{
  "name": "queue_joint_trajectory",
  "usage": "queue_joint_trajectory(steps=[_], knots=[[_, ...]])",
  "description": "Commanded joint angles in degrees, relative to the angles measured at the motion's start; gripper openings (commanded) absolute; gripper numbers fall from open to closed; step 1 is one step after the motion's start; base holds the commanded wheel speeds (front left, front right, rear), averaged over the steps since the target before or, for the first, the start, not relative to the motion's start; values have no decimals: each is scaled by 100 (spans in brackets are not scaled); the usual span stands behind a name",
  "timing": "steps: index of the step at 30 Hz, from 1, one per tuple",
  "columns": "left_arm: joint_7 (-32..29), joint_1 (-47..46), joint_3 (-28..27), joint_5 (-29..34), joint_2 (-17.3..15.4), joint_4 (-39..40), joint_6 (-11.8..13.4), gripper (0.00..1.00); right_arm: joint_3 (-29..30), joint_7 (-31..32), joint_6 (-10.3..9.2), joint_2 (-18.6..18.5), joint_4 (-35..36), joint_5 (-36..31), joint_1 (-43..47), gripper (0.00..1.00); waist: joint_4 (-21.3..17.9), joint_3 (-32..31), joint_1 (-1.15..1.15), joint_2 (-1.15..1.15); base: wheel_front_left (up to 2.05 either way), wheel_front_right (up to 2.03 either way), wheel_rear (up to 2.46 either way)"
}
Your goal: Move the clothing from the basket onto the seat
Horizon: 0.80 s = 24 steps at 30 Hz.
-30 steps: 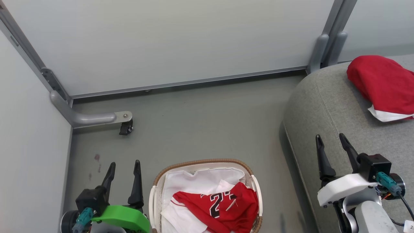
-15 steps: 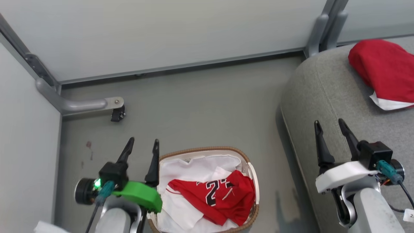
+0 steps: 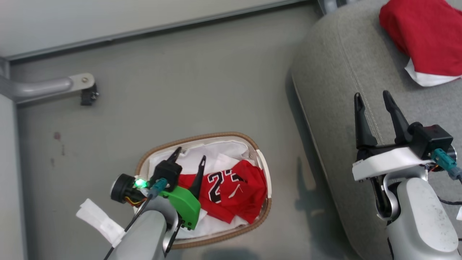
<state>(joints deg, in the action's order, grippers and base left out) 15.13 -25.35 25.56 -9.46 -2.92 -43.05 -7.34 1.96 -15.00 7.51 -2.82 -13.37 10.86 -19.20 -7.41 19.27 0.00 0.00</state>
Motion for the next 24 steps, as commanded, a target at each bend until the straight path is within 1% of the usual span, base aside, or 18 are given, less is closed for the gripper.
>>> queue_joint_trajectory(steps=[1, 8, 12, 18, 24], knots=[[3, -161, 142, -54, -34, -99, -17, 100, -6, -28, -4, -14, 62, 52, -116, 100, -541, 642, 0, 0, 0, 0, 0], [3, -497, 1205, -325, -74, -597, -19, 100, -119, -28, -4, -11, 217, 276, -356, 100, -916, 1246, 0, 0, 0, 0, 0], [3, -740, 1651, -495, -110, -807, -19, 100, -206, -28, -4, -11, 280, 391, -456, 100, -1091, 1516, 0, 0, 0, 0, 0], [-11, -1128, 2099, -768, -172, -1170, -20, 100, -368, -28, -4, -11, 383, 577, -572, 100, -1323, 1894, 0, 0, 0, 0, 0], [-80, -1413, 2370, -1052, -279, -1474, -19, 100, -460, -28, -4, -12, 470, 685, -672, 100, -1470, 2215, 0, 0, 0, 0, 0]])
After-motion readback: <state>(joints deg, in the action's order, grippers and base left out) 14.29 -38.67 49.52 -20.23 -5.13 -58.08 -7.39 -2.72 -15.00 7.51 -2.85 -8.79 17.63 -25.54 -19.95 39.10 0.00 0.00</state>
